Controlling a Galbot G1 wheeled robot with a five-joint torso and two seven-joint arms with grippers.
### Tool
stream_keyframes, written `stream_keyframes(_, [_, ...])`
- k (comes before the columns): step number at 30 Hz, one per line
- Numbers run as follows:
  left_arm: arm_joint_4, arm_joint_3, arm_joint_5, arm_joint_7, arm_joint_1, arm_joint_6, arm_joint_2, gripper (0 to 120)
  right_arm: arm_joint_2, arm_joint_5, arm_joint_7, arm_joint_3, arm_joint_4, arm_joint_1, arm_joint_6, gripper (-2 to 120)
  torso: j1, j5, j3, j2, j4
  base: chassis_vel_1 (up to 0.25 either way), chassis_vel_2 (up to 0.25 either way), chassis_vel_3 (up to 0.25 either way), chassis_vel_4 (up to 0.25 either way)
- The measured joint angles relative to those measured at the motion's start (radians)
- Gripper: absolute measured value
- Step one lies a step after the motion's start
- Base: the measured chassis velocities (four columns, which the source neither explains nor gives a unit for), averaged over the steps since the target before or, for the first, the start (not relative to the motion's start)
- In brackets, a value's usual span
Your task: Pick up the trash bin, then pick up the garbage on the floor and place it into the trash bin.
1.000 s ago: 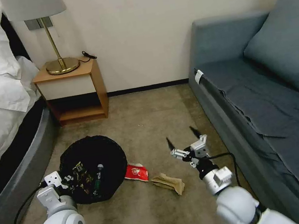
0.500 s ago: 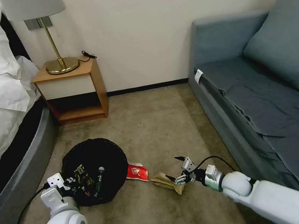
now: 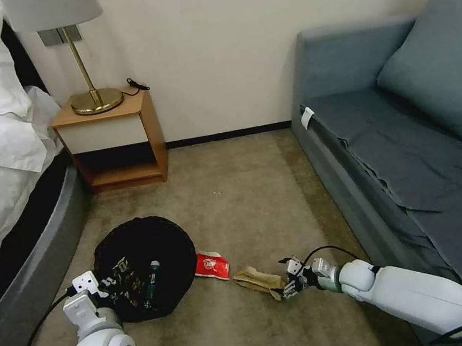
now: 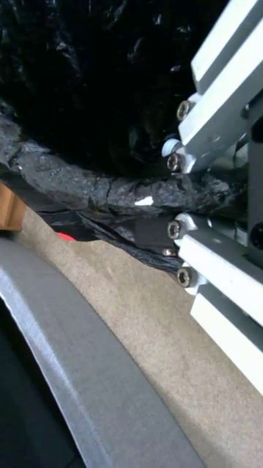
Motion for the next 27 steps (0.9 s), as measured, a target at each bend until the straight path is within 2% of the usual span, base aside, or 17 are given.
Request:
stream_keyframes(3, [-0.003, -0.004, 0.0, 0.0, 0.003, -0.002, 0.003, 2, 0.034, -0.006, -0.008, 0.002, -0.067, 0.007, 0.019, 99, 0.0, -0.0001, 0.0, 0.0, 0.0, 0.0, 0.0, 0.0, 0.0])
stream_keyframes(6, [-0.003, -0.009, 0.0, 0.0, 0.004, -0.003, 0.005, 2, 0.101, -0.028, -0.024, 0.009, -0.173, 0.017, 0.053, 98, 0.0, -0.0003, 0.0, 0.0, -0.0001, 0.0, 0.0, 0.0, 0.0])
stream_keyframes(10, [0.002, -0.012, 0.0, 0.0, 0.005, -0.006, 0.007, 2, 0.158, -0.04, -0.031, 0.023, -0.237, 0.022, 0.077, 94, 0.0, 0.0002, 0.0, 0.0, 0.0003, 0.0, 0.0, 0.0, 0.0])
stream_keyframes(11, [0.002, -0.012, 0.0, 0.0, 0.005, -0.006, 0.007, 2, 0.158, -0.04, -0.031, 0.023, -0.237, 0.022, 0.077, 94, 0.0, 0.0002, 0.0, 0.0, 0.0003, 0.0, 0.0, 0.0, 0.0])
stream_keyframes(19, [0.009, -0.011, -0.001, 0.0, -0.003, -0.007, 0.009, 2, 0.149, -0.045, -0.042, 0.028, -0.22, 0.008, 0.09, 65, 0.0, 0.0, 0.0, 0.0, 0.0, 0.0, 0.0, 0.0, 0.0])
stream_keyframes(25, [0.01, -0.01, -0.001, 0.0, -0.006, -0.007, 0.009, 2, 0.129, -0.046, -0.041, 0.029, -0.205, 0.001, 0.097, 53, 0.0, 0.0001, 0.0, 0.0, 0.0001, 0.0, 0.0, 0.0, 0.0])
stream_keyframes(27, [0.011, -0.01, -0.001, 0.0, -0.006, -0.007, 0.009, 2, 0.121, -0.046, -0.041, 0.029, -0.199, -0.001, 0.102, 43, 0.0, 0.0001, 0.0, 0.0, 0.0001, 0.0, 0.0, 0.0, 0.0])
